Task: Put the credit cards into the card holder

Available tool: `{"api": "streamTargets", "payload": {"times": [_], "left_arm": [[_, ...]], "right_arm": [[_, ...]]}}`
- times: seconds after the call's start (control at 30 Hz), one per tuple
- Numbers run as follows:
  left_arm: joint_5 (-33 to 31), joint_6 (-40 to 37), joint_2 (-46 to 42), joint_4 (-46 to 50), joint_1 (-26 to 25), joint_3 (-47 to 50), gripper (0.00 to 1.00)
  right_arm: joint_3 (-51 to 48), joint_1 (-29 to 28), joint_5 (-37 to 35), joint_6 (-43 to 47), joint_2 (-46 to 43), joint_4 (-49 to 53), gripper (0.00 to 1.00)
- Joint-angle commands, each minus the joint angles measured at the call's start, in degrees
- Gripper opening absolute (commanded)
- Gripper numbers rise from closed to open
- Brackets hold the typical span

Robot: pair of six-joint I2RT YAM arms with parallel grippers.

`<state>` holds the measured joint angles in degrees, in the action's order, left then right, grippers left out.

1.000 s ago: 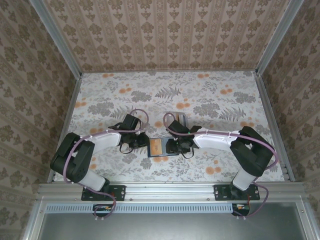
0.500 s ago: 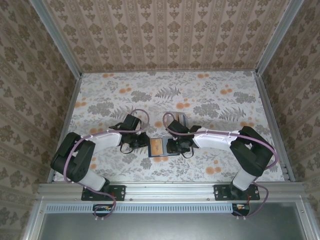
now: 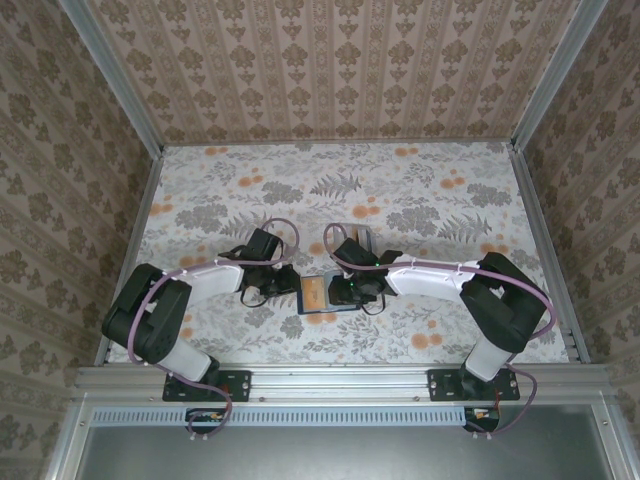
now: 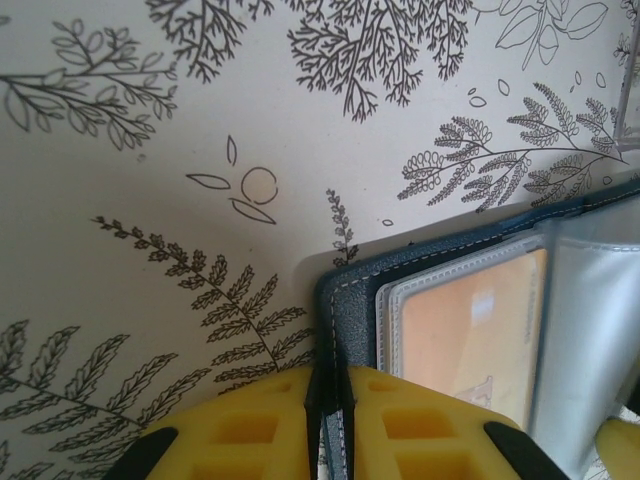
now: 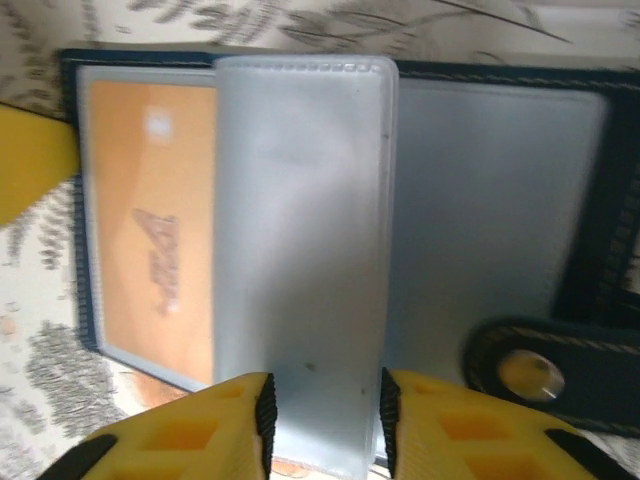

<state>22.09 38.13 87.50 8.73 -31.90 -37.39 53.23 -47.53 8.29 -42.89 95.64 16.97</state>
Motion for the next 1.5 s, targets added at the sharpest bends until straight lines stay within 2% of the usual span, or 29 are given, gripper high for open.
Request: {"api": "streamTargets", "payload": {"times": [0.0, 0.33, 0.7, 0.83, 0.93, 1.03, 1.2, 1.3, 1.47], "left_arm": [[1.47, 0.04, 2.01, 0.12, -1.15, -0.27, 0.17], [1.12, 0.01, 2.16, 0.33, -1.15, -0.13, 0.17], [1.38, 0.1, 2.91, -0.58, -1.22, 0.21, 0.17], [1.54, 0.94, 2.91, -1.98, -1.23, 0.9, 0.17], [1.98, 0.74, 3.27, -1.84, -1.23, 0.74, 0.17], [1.89, 0.98, 3.1, -2.11, -1.23, 1.0, 0.17], [1.82, 0.8, 3.16, -2.03, -1.23, 0.96, 0.17], [2.24, 0.94, 3.34, -2.59, -1.32, 0.84, 0.17], [2.92, 0.98, 3.19, -3.29, -1.41, 0.82, 0.17]], "right_arm": [[-1.75, -0.28, 4.63, 1.4, -1.55, -6.81, 0.39], [-4.56, 0.45, 8.82, 1.82, -3.24, -15.11, 0.35], [-6.37, 1.1, 10.37, 1.15, -2.8, -20.15, 0.4], [-7.31, 1.82, 10.82, 0.27, -2.33, -21.82, 0.32], [-5.68, 2.08, 9.5, 0.18, -0.47, -18.24, 0.25], [-5.73, 2.09, 9.82, 0.01, -0.27, -18.7, 0.24], [-6.61, 2.31, 10.18, 0.12, -0.86, -20.34, 0.31], [-7.26, 2.75, 11.61, -0.38, -0.45, -22.22, 0.31], [-8.32, 3.94, 14.65, -2.32, 0.71, -26.63, 0.22]]}}
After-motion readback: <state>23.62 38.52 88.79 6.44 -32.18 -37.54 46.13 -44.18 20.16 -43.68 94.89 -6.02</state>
